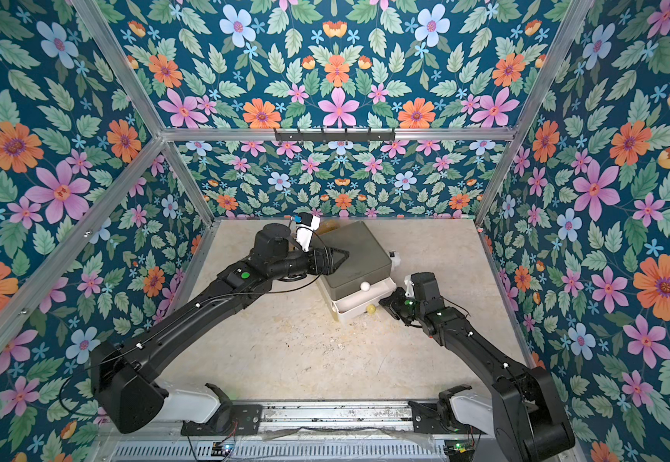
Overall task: Take the keys out of the drawer
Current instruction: Close the drawer in the storage box.
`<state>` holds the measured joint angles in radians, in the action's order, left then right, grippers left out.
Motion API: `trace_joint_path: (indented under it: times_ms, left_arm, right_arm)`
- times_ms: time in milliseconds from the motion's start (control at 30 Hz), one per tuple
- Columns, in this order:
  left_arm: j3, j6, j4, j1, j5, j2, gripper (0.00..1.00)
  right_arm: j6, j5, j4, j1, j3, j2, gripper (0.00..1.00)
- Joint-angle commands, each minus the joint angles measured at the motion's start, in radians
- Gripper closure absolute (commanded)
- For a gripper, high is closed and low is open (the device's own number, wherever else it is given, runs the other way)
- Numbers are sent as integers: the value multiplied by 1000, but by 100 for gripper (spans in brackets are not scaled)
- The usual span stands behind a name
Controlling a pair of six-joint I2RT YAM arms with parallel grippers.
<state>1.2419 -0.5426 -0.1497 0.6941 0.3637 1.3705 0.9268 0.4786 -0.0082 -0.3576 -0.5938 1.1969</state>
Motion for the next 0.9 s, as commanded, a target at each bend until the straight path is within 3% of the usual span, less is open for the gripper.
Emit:
trace_joint_path:
  times_ms: [0,300,867]
  left_arm:
    - [-47,13,27,-1,-33,-49,0]
    - [-192,14,26,-1,-104,-200,0]
    - [-315,-9,6,-1,-148,-315,1]
  right_arm:
    - [1,1,57,-2,-16,25,100]
    - [2,6,92,-5,-47,90,100]
    - [12,11,152,-23,-84,195,100]
